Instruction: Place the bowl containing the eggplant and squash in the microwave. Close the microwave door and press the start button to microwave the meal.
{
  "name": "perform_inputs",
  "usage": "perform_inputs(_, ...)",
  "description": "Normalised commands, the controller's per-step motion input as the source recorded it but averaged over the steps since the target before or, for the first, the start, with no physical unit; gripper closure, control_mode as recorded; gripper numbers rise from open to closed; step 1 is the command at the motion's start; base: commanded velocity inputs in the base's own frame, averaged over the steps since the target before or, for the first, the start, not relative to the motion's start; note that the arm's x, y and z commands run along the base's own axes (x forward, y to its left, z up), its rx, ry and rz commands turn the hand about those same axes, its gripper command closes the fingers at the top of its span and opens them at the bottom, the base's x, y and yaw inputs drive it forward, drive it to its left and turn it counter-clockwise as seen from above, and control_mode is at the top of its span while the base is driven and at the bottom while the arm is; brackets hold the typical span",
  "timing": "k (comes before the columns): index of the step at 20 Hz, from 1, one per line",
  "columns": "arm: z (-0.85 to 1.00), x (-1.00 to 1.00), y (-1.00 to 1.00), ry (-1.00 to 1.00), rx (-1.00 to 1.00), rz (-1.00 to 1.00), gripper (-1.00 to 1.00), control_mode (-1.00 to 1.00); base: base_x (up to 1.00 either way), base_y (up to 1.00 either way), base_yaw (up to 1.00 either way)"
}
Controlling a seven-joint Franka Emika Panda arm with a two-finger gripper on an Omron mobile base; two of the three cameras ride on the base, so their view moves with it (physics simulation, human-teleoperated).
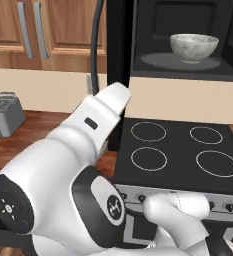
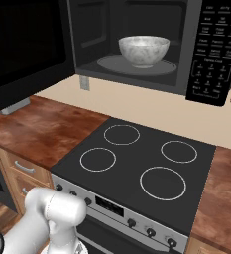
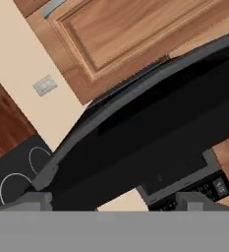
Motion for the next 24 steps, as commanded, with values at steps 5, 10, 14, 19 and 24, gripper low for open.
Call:
perform_inputs(5,-0.65,0.28,0.72,-0.11,-0.2,0.0,-1.0,-1.0,0.0,0.0,0.0)
perform_inputs(10,-0.13,0.47,0.66,-0.06,-0.09,0.0,-1.0,-1.0,0.0,0.0,0.0)
perform_inputs(14,0.0,0.56,0.59,0.0,-0.05,-0.07,-1.0,-1.0,0.0,0.0,0.0)
perform_inputs(19,0.0,0.63,0.19,0.0,-0.01,-0.15,-1.0,-1.0,0.0,0.0,0.0)
perform_inputs(24,0.0,0.72,0.0,0.0,-0.02,-0.25,-1.0,-1.0,0.0,0.0,0.0)
